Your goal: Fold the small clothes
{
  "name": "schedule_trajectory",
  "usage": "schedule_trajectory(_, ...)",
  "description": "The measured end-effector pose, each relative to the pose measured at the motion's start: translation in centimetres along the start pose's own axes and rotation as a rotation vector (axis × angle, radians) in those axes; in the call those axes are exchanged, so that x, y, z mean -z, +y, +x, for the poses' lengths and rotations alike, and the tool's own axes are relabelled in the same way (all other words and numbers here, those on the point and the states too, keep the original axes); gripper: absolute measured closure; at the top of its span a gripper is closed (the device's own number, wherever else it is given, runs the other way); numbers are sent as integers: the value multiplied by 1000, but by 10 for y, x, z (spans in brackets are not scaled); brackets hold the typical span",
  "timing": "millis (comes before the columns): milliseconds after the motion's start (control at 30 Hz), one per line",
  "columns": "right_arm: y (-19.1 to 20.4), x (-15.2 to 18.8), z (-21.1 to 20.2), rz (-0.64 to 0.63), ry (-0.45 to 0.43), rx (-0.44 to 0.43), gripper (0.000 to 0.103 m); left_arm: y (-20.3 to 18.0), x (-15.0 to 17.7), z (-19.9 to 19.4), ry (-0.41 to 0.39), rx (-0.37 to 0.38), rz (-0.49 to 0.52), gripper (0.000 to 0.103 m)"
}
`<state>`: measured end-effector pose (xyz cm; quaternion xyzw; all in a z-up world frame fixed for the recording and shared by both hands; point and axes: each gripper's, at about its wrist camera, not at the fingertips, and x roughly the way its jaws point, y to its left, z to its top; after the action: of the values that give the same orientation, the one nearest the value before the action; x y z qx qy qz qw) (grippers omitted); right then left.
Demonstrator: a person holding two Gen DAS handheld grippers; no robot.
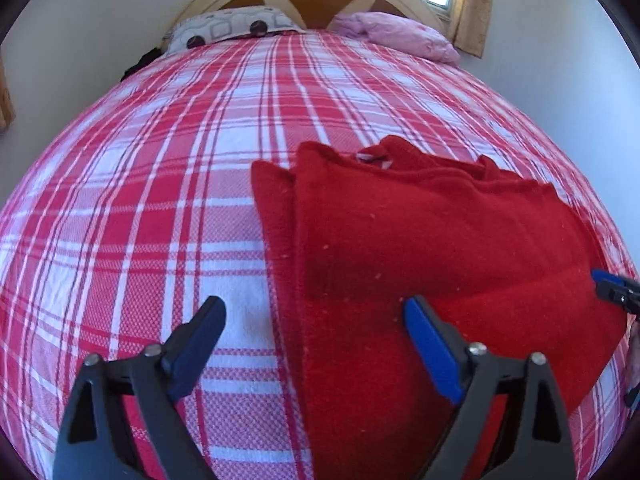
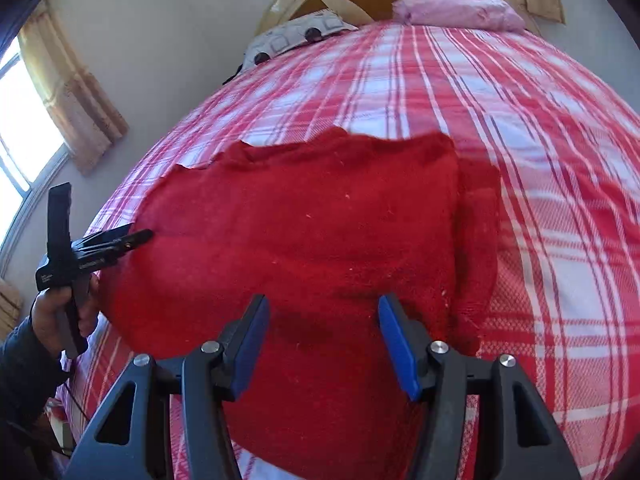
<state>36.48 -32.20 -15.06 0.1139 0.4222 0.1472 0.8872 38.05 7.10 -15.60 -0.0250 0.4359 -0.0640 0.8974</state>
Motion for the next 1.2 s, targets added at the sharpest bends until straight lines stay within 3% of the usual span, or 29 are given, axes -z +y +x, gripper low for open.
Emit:
schedule_trajectory(133,-5,0,-11,57,-15,-18,45,3,7,-15,-9,6,-29,10)
schedule_trajectory(400,15,29,-53,18,-74,31,45,-1,36,-60,-59,46,-9,8)
schedule_trajectory(567,22,53,-57,-5,-53,47,45,-6,50,-50,-27,34,18,8)
schedule_trajectory(800,15,60,-46,7,-22,55,45,-2,58,-30,39,25,-11,7)
schedule_trajectory(967,17,60,-38,-9,-3,69,45,-7,58,-27,41,-3,19,5)
schedule_trajectory(1200,31,57,-53,-3,-17,105,45,12,63,-47,10,23,-14,5)
